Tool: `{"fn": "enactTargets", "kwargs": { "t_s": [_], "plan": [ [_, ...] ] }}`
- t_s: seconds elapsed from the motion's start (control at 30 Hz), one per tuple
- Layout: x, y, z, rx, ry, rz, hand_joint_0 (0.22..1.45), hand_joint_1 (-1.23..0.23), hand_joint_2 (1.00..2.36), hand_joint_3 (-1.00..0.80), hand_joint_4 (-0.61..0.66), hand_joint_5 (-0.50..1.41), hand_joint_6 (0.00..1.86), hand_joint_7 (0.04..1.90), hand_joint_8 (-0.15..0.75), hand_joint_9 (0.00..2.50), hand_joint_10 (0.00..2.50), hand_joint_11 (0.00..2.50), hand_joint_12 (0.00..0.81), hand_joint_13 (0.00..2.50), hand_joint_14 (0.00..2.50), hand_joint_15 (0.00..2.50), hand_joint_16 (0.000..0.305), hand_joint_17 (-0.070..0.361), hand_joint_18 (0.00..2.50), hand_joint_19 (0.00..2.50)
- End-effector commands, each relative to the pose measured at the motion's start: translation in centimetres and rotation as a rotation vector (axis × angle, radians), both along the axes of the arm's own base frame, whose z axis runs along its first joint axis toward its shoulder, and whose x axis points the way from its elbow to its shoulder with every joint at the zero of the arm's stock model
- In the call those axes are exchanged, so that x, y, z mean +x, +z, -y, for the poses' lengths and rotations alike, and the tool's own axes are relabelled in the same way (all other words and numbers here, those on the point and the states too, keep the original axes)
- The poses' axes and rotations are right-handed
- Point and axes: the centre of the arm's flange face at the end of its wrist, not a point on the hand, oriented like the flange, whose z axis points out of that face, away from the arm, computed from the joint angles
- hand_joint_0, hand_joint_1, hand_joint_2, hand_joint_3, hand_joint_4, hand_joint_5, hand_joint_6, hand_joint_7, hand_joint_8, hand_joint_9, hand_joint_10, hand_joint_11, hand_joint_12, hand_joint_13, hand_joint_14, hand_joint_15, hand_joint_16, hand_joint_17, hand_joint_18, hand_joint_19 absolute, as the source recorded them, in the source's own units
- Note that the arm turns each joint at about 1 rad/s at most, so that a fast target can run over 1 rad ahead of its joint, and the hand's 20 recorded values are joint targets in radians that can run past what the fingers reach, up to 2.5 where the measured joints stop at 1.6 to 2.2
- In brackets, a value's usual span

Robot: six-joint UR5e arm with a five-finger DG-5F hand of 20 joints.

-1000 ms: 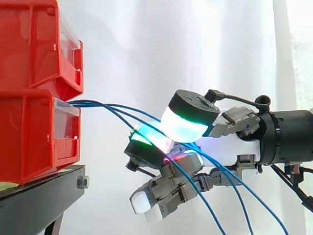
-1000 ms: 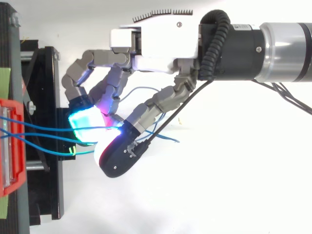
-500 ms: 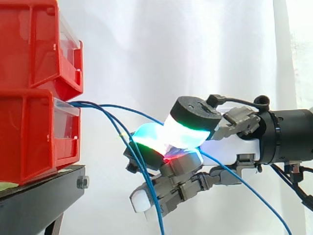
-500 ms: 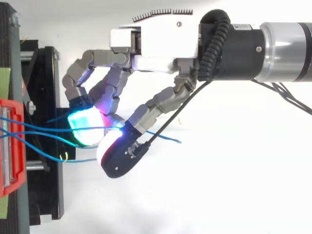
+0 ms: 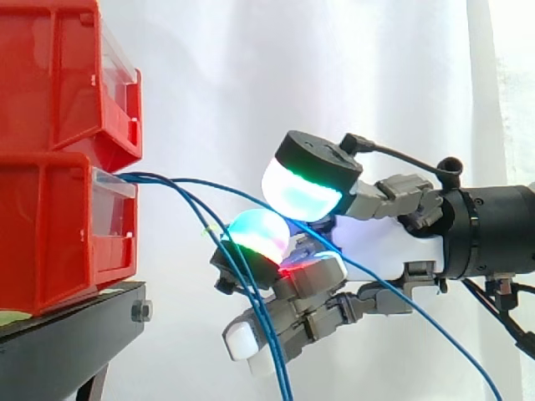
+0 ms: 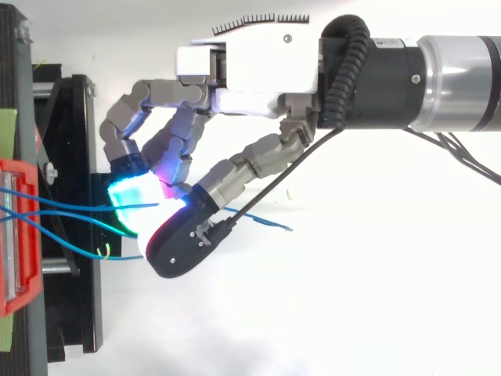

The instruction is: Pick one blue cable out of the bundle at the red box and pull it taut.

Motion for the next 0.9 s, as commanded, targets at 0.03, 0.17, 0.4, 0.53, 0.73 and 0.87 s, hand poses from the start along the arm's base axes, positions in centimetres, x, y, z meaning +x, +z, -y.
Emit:
{"fn": "enactTargets", "kwargs": {
  "t_s": [0.03, 0.17, 0.4, 0.53, 0.73, 0.87],
  "plan": [
    [0.0, 0.1, 0.0, -0.001, 0.0, 0.002, 0.56, -0.71, 1.0, -0.5, 0.17, -0.15, 0.9, 1.08, 0.329, 1.23, 0.0, 1.52, 0.38, 0.76, 0.02, 0.47, 0.052, 0.118, 0.62, 0.4],
    [0.0, 0.4, 0.0, -0.002, 0.0, 0.005, 0.57, -0.71, 1.0, -0.5, 0.17, -0.15, 0.9, 1.09, 0.33, 1.24, 0.0, 1.52, 0.376, 0.76, 0.02, 0.48, 0.052, 0.117, 0.62, 0.4],
    [-0.1, 0.8, 0.0, -0.004, 0.0, 0.011, 0.58, -0.69, 1.0, -0.49, 0.17, -0.15, 0.9, 1.1, 0.325, 1.24, 0.0, 1.52, 0.376, 0.77, 0.02, 0.48, 0.052, 0.116, 0.62, 0.42],
    [-0.1, 1.1, -0.2, -0.004, -0.001, 0.012, 0.57, -0.63, 1.0, -0.48, 0.16, -0.14, 0.89, 1.1, 0.323, 1.24, 0.0, 1.51, 0.379, 0.76, 0.02, 0.47, 0.052, 0.117, 0.61, 0.42],
    [-0.1, 1.1, 0.0, -0.004, -0.006, 0.012, 0.59, -0.61, 1.01, -0.4, 0.15, -0.14, 0.89, 1.14, 0.323, 1.22, 0.01, 1.46, 0.377, 0.74, 0.02, 0.47, 0.052, 0.116, 0.6, 0.43],
    [-0.1, 1.1, 0.0, -0.004, -0.006, 0.012, 0.59, -0.66, 1.01, -0.31, 0.15, -0.14, 0.89, 1.15, 0.328, 1.22, 0.01, 1.45, 0.377, 0.74, 0.02, 0.48, 0.052, 0.116, 0.6, 0.42]
  ]
}}
